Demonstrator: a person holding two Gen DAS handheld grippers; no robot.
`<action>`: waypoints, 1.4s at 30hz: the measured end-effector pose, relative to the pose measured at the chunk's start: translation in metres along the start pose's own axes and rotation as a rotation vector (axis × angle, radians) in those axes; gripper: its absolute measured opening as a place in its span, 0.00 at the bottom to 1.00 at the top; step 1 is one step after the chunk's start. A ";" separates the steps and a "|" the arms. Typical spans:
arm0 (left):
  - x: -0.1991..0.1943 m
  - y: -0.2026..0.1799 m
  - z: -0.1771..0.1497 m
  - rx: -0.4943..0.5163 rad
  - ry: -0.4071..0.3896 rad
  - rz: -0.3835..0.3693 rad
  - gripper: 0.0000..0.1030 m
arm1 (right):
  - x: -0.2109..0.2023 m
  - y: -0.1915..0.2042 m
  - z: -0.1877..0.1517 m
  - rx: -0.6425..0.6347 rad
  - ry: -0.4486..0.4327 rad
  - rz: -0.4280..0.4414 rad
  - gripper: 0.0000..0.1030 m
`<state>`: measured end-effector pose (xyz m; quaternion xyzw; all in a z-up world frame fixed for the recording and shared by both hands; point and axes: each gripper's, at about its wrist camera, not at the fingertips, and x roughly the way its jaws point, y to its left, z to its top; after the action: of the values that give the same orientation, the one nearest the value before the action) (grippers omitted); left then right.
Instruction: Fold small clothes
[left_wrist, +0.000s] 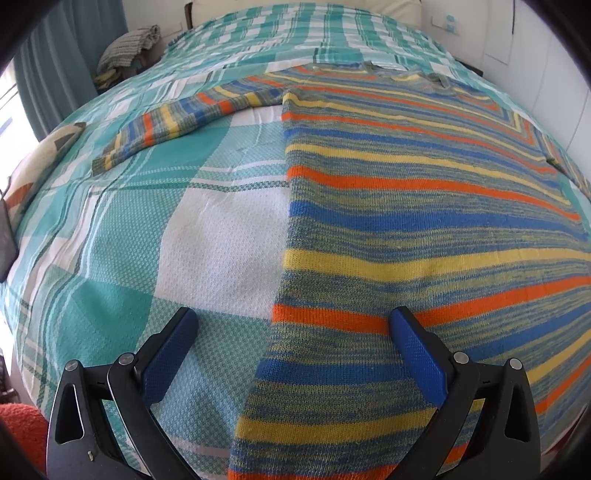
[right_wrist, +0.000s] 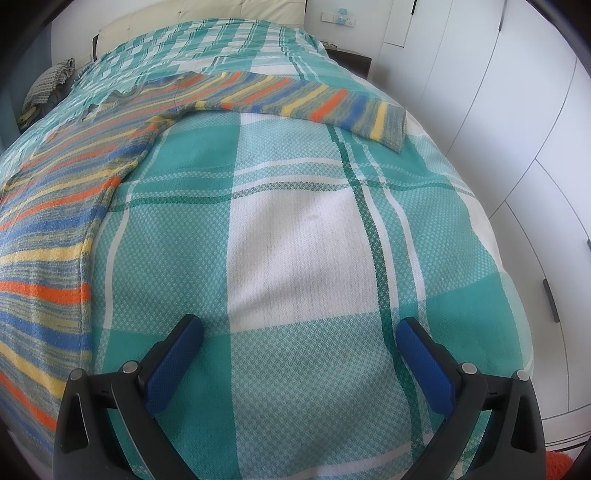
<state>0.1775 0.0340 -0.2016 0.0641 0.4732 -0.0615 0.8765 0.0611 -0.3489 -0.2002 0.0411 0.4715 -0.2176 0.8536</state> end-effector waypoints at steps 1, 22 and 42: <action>0.000 0.000 0.000 0.001 0.001 0.001 1.00 | 0.000 0.000 0.000 0.000 0.000 0.000 1.00; 0.001 -0.003 0.000 0.020 0.000 0.016 0.99 | 0.000 0.000 0.000 0.001 0.000 0.000 1.00; -0.005 -0.001 0.005 0.023 0.011 -0.001 0.99 | 0.001 -0.002 0.004 0.009 0.028 0.010 1.00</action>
<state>0.1792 0.0324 -0.1951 0.0744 0.4774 -0.0670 0.8730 0.0634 -0.3520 -0.1983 0.0505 0.4820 -0.2149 0.8479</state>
